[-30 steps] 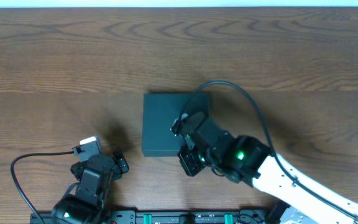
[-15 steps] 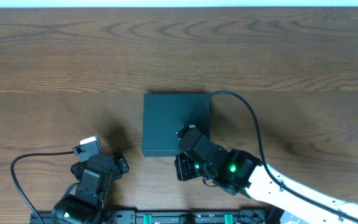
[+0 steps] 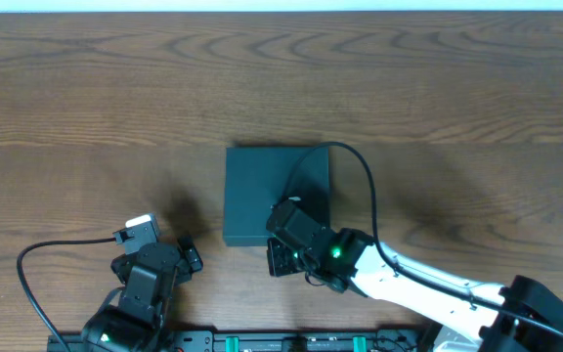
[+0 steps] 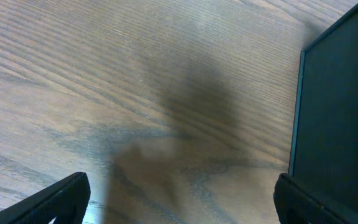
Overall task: Pack container
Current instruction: 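Lower the right gripper to the closed box's lower right corner, then push the closed box up and left with the right gripper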
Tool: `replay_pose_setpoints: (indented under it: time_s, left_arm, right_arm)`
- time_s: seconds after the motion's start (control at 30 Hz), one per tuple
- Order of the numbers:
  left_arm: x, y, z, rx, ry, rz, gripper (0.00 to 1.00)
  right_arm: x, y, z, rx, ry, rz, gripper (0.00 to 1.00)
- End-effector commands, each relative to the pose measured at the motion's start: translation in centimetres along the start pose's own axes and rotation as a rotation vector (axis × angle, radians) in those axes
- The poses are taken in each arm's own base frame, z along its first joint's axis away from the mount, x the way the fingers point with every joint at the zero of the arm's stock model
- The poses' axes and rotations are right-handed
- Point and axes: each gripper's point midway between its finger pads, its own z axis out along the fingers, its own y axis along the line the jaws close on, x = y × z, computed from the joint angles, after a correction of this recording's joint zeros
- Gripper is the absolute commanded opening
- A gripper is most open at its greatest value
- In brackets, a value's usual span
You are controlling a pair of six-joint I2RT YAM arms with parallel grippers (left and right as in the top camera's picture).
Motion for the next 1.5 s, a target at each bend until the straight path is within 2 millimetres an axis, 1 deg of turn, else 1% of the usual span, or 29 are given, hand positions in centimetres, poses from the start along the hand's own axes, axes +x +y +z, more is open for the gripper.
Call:
replay_pose_setpoints:
  time_s: [0.0,0.17,0.3,0.47,0.63,0.7,0.77,0.87,0.97,1.1,1.17,1.23,1.27,1.37,1.47]
  left_arm:
    - [-0.2,0.3,0.0,-0.016,-0.013,-0.013,0.95]
    - [-0.2,0.3,0.0,-0.016,-0.013,-0.013,0.95]
    - [-0.2,0.3,0.0,-0.016,-0.013,-0.013,0.95]
    - [-0.2,0.3,0.0,-0.016,-0.013,-0.013,0.95]
    - [-0.2,0.3,0.0,-0.016,-0.013,-0.013,0.95]
    - [-0.2,0.3,0.0,-0.016,-0.013,-0.013,0.95]
    - [-0.2,0.3,0.0,-0.016,-0.013,-0.013,0.95]
    - [-0.2,0.3,0.0,-0.016,-0.013,-0.013,0.95]
    - [-0.2,0.3,0.0,-0.016,-0.013,-0.013,0.95]
    - [-0.2,0.3,0.0,-0.016,-0.013,-0.013,0.95]
    - [-0.2,0.3,0.0,-0.016,-0.013,-0.013,0.95]
    - [-0.2,0.3,0.0,-0.015,-0.013,-0.013,0.95]
    - [-0.2,0.3,0.0,-0.016,-0.013,-0.013,0.95]
    - [-0.2,0.3,0.0,-0.015,-0.013,-0.013,0.95]
    - [-0.2,0.3,0.0,-0.016,-0.013,-0.013,0.95]
  right_arm:
    - [-1.8,-1.6,0.0,0.048,-0.066,0.044,0.02]
    - [-4.5,-1.3,-0.3,0.003,-0.149,0.06,0.02]
    - [-6.9,-1.4,-0.7,-0.02,-0.225,0.089,0.01]
    - [-8.9,-1.7,-1.1,-0.044,-0.282,0.119,0.02]
    - [-10.7,-2.6,-0.4,-0.05,-0.319,0.153,0.02]
    - [-11.2,-2.5,0.1,-0.075,-0.323,0.157,0.02]
    - [-11.4,-1.5,0.5,-0.136,-0.308,0.147,0.01]
    - [-10.9,0.3,0.2,-0.212,-0.267,0.124,0.02]
    - [-10.0,1.5,-0.7,-0.248,-0.24,0.102,0.02]
    - [-8.4,5.0,-2.7,-0.35,-0.216,-0.004,0.02]
    - [-8.2,6.5,-3.7,-0.388,-0.241,-0.053,0.01]
    - [-8.7,7.9,-4.5,-0.433,-0.284,-0.094,0.02]
    - [-9.1,8.2,-4.7,-0.445,-0.301,-0.1,0.02]
    - [-10.9,8.2,-4.7,-0.432,-0.333,-0.095,0.02]
    - [-13.2,9.0,-4.8,-0.399,-0.339,-0.16,0.02]
